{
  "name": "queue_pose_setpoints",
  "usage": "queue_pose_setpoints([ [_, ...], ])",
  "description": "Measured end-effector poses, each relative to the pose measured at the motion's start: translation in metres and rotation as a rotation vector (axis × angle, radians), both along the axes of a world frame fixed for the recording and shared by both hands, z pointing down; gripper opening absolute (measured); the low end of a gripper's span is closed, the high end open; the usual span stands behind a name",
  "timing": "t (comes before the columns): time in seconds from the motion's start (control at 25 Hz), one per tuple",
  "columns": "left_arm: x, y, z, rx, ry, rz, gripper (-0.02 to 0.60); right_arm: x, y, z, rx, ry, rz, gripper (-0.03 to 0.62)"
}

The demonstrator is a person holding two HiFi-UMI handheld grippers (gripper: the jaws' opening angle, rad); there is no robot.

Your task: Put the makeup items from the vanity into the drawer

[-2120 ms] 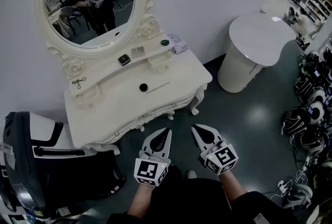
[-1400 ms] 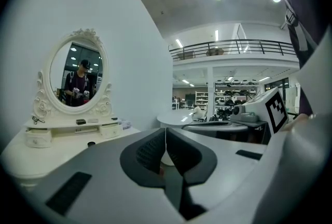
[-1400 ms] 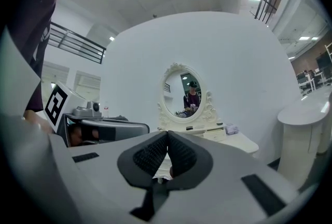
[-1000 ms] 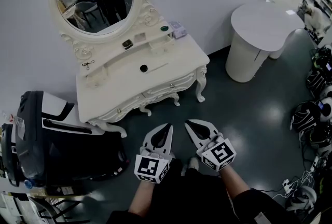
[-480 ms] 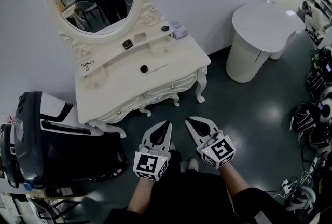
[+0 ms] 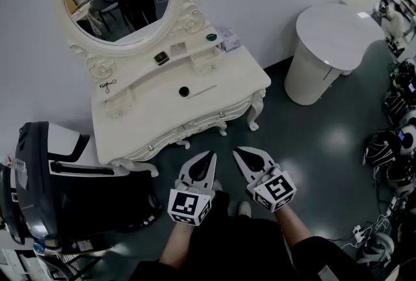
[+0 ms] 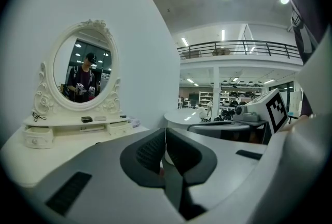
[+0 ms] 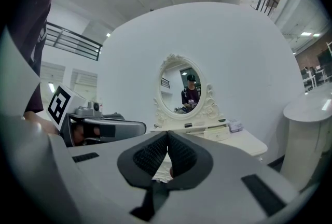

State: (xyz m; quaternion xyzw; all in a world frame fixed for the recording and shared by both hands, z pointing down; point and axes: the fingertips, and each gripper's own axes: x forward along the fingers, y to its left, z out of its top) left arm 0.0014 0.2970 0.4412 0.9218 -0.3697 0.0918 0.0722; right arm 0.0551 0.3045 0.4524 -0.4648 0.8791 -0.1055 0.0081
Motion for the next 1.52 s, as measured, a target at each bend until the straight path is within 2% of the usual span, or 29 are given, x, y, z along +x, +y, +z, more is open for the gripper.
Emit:
queue_pose_setpoints([
  [0.6, -0.031, -0.078, 0.007, -0.037, 0.026, 0.037, 0.017, -0.027, -0.072, 0.002, -0.034, 0.024, 0.049, 0.023],
  [1.24, -0.069, -0.122, 0.010, -0.070, 0.042, 0.086, 0.017, -0.058, -0.114, -0.002, -0.044, 0.082, 0.092, 0.023],
  [1.52, -0.084, -0.137, 0.018, -0.084, 0.044, 0.075, 0.017, -0.064, -0.128, 0.000, -0.051, 0.087, 0.108, 0.023],
])
